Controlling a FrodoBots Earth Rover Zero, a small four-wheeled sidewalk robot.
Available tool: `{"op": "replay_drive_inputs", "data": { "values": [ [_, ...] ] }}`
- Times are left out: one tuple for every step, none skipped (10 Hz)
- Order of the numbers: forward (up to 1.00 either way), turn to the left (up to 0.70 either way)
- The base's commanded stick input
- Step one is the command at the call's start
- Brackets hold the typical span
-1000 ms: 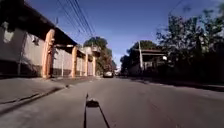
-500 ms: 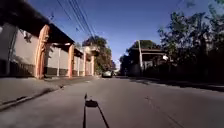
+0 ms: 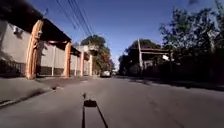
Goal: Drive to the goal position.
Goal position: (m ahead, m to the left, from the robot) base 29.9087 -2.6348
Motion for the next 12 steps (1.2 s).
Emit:
{"op": "replay_drive_inputs", "data": {
  "values": [
    [1.0, 0.0],
    [1.0, 0.0],
    [1.0, 0.0],
    [1.0, 0.0],
    [1.0, 0.0],
    [1.0, -0.07],
    [1.0, -0.14],
    [1.0, -0.12],
    [1.0, -0.11],
    [1.0, -0.11],
    [1.0, -0.04],
    [1.0, 0.0]
  ]
}}
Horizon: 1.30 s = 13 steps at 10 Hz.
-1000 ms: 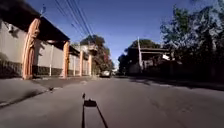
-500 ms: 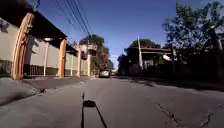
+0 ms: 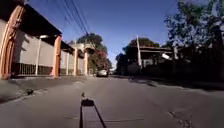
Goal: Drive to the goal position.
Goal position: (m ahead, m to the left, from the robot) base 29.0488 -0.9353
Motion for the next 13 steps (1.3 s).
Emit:
{"op": "replay_drive_inputs", "data": {
  "values": [
    [1.0, 0.0],
    [1.0, 0.0],
    [1.0, 0.0],
    [1.0, 0.0],
    [1.0, 0.0],
    [1.0, 0.0],
    [1.0, 0.0],
    [1.0, 0.0],
    [1.0, 0.0],
    [1.0, 0.0],
    [1.0, 0.0],
    [1.0, 0.0],
    [1.0, 0.0]
  ]
}}
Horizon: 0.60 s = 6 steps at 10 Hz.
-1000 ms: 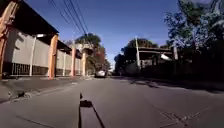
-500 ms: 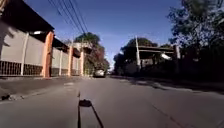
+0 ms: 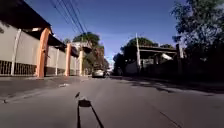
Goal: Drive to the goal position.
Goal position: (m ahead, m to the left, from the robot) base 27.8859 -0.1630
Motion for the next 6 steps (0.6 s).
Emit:
{"op": "replay_drive_inputs", "data": {
  "values": [
    [1.0, 0.0],
    [1.0, 0.0],
    [1.0, 0.0],
    [1.0, 0.0],
    [1.0, 0.0],
    [1.0, 0.0]
  ]
}}
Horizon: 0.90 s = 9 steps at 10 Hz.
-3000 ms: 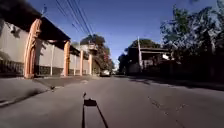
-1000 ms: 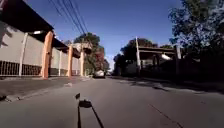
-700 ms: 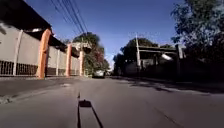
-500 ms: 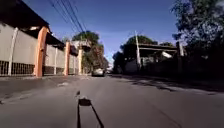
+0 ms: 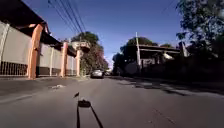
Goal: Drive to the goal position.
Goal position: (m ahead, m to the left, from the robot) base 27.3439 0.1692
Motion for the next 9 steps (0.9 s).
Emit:
{"op": "replay_drive_inputs", "data": {
  "values": [
    [1.0, 0.0],
    [1.0, 0.0],
    [1.0, 0.0],
    [1.0, 0.0],
    [1.0, 0.0],
    [1.0, 0.0],
    [1.0, 0.0],
    [1.0, 0.0],
    [1.0, 0.0]
  ]
}}
